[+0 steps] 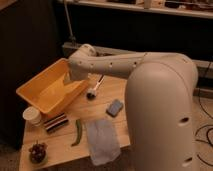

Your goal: Place apple in paper cup

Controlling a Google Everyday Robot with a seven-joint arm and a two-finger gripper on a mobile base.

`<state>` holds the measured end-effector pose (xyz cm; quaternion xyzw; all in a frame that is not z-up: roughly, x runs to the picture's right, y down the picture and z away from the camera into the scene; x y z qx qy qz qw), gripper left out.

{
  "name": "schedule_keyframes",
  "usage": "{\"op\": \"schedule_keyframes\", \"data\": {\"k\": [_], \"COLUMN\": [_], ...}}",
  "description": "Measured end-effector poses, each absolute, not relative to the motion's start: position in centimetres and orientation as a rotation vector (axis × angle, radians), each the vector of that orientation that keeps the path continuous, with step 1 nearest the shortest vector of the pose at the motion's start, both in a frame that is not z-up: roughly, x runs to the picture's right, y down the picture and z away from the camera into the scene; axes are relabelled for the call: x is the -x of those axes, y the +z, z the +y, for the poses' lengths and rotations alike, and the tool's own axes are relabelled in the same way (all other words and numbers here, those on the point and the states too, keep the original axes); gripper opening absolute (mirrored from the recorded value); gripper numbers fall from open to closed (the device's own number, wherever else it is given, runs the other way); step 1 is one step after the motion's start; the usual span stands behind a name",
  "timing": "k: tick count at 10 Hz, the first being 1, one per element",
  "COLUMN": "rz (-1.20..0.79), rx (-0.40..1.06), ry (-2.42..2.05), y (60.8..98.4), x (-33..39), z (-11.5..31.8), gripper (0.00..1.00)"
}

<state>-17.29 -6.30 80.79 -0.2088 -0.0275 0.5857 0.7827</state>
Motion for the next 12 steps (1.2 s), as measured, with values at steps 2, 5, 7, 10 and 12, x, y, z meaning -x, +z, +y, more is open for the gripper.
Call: {"op": "schedule_keyframes", "data": {"k": [2,5,7,10,12], "rz": [-0.119,-0.206,-0.211,-0.212,-0.206], "rx": [0.513,0.563,0.566,0.566,0.576], "ry": [1.212,1.193,1.192,1.192,1.197], "y": [81.5,82.0,82.0,82.0,82.4], "x": [18.1,18.4,18.5,18.5,18.4], "z": [-8.1,-9.4,-9.4,-9.4,-9.6], "gripper": [0.8,0.8,0.8,0.8,0.8]}}
